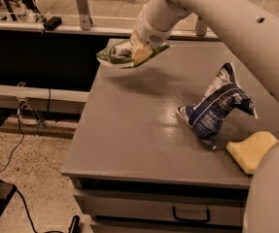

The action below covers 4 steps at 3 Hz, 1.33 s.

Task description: Pick green jalapeno chip bag

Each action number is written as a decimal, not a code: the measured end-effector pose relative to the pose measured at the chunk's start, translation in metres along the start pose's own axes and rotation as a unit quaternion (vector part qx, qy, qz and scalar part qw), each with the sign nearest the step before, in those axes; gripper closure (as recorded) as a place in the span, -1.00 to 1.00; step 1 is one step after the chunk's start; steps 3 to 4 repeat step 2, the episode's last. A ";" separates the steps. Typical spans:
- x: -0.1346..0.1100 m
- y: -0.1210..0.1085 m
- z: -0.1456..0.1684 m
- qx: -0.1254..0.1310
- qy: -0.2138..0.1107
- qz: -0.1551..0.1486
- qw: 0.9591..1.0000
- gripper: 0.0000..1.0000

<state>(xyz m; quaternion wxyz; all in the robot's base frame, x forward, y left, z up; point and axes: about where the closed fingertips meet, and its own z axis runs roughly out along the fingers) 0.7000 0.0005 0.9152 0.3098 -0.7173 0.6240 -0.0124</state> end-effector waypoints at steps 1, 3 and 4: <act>-0.009 -0.003 -0.012 0.004 -0.038 -0.010 0.999 1.00; -0.010 -0.003 -0.012 0.004 -0.041 -0.012 0.999 1.00; -0.010 -0.003 -0.012 0.004 -0.041 -0.012 0.999 1.00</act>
Offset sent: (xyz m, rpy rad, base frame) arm -0.0031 0.0023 0.0118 0.0500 -0.0120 0.0398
